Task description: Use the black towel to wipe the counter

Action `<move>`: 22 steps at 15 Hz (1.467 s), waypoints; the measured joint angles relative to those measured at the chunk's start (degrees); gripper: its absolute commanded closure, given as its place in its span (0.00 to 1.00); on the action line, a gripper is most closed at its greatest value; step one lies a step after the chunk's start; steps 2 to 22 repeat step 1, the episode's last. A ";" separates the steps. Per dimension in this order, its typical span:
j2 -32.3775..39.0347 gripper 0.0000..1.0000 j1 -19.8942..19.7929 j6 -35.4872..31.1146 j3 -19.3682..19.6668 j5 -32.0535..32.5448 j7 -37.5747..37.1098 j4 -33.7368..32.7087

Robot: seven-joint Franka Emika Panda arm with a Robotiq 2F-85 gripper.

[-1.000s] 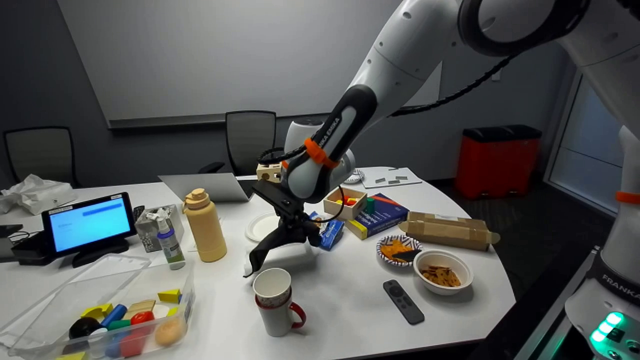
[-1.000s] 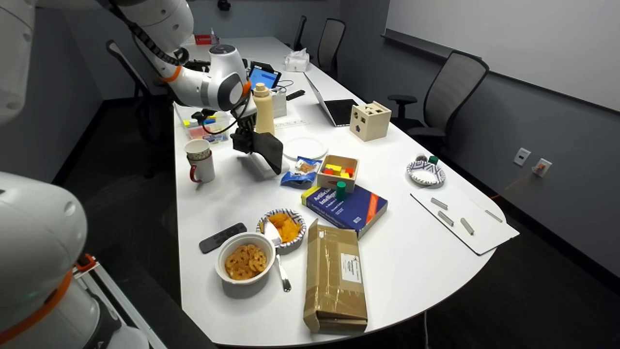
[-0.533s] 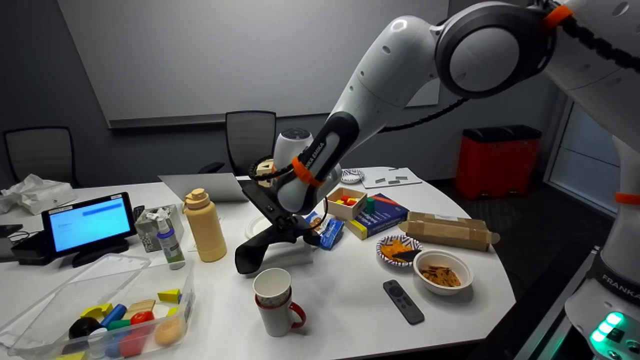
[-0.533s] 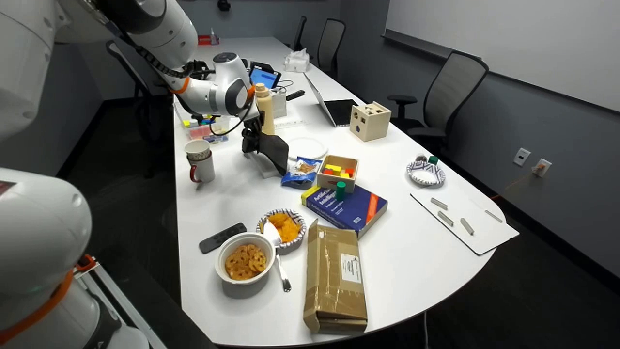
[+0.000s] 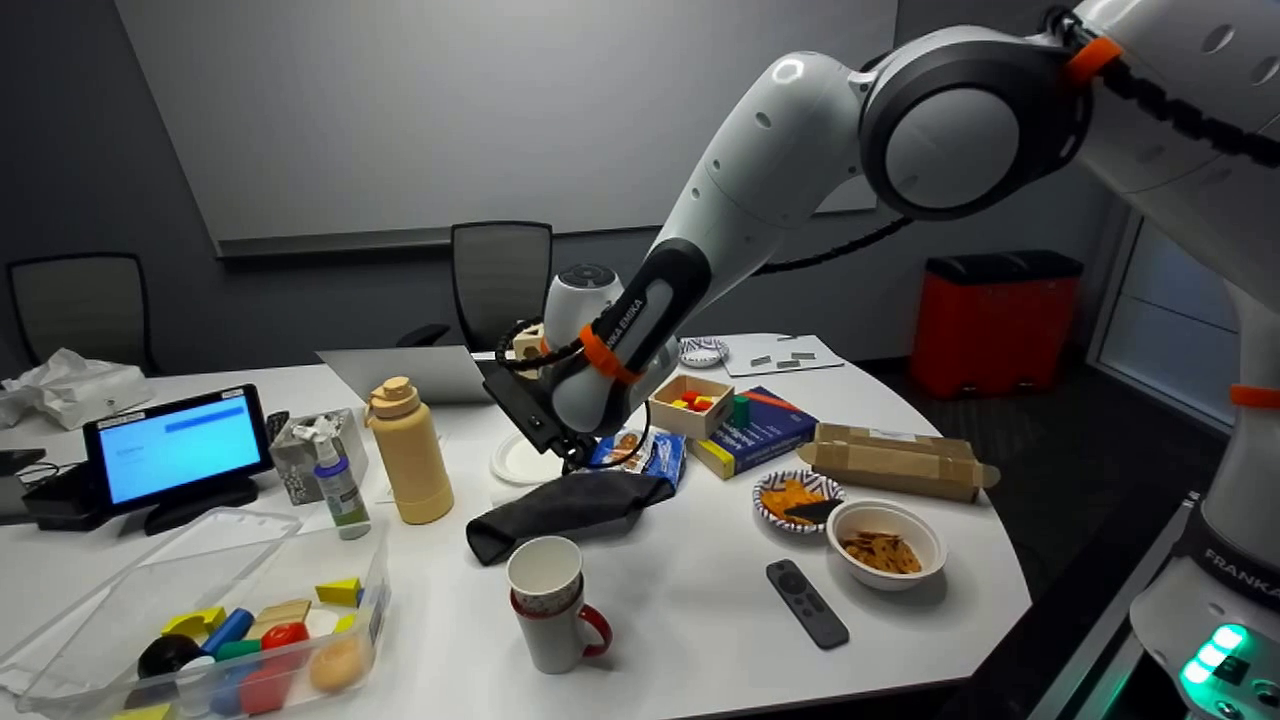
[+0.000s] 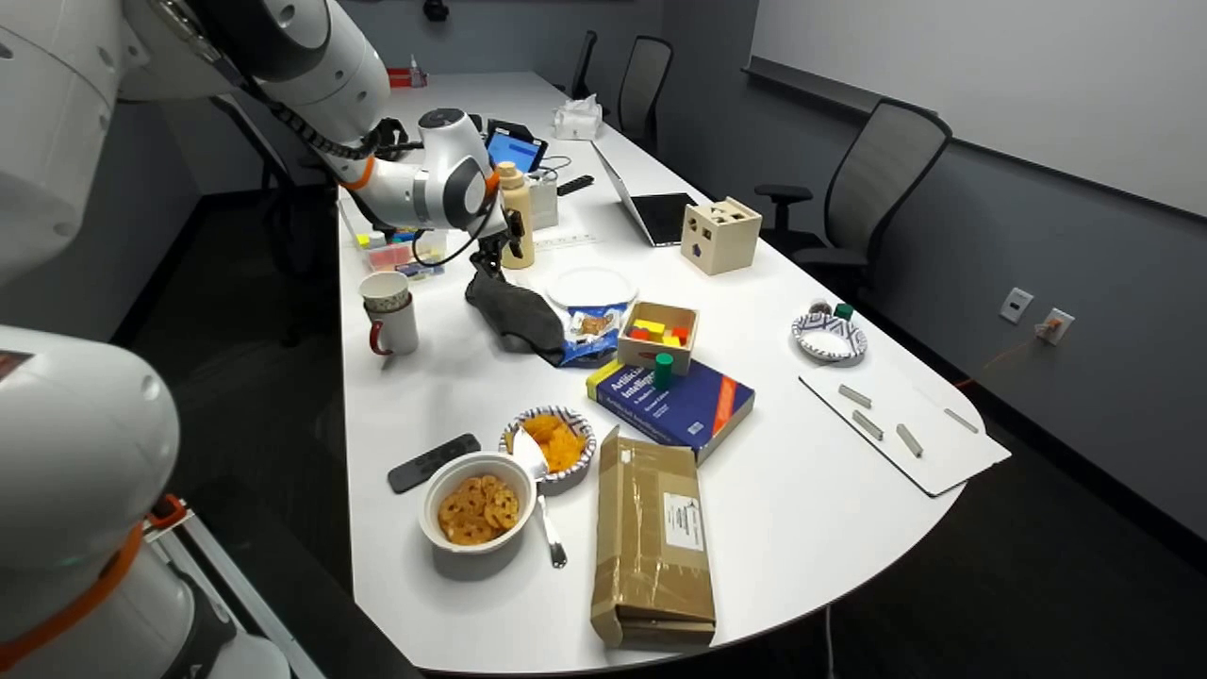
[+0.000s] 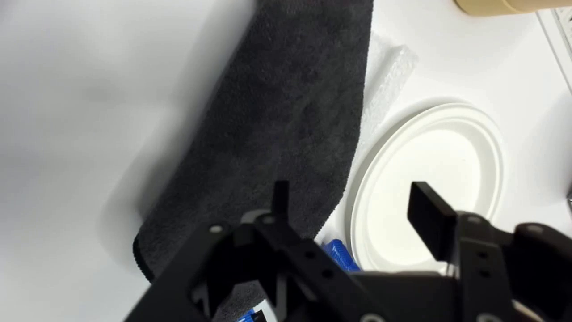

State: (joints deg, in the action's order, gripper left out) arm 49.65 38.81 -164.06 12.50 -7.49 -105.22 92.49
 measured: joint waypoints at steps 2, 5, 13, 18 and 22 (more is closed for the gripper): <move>0.01 0.00 0.00 0.03 0.00 0.12 -0.01 0.00; 0.01 0.00 0.00 0.03 0.00 0.12 -0.01 0.00; 0.01 0.00 0.00 0.03 0.00 0.12 -0.01 0.00; 0.01 0.00 0.00 0.03 0.00 0.12 -0.01 0.00; 0.01 0.00 0.00 0.03 0.00 0.12 -0.01 0.00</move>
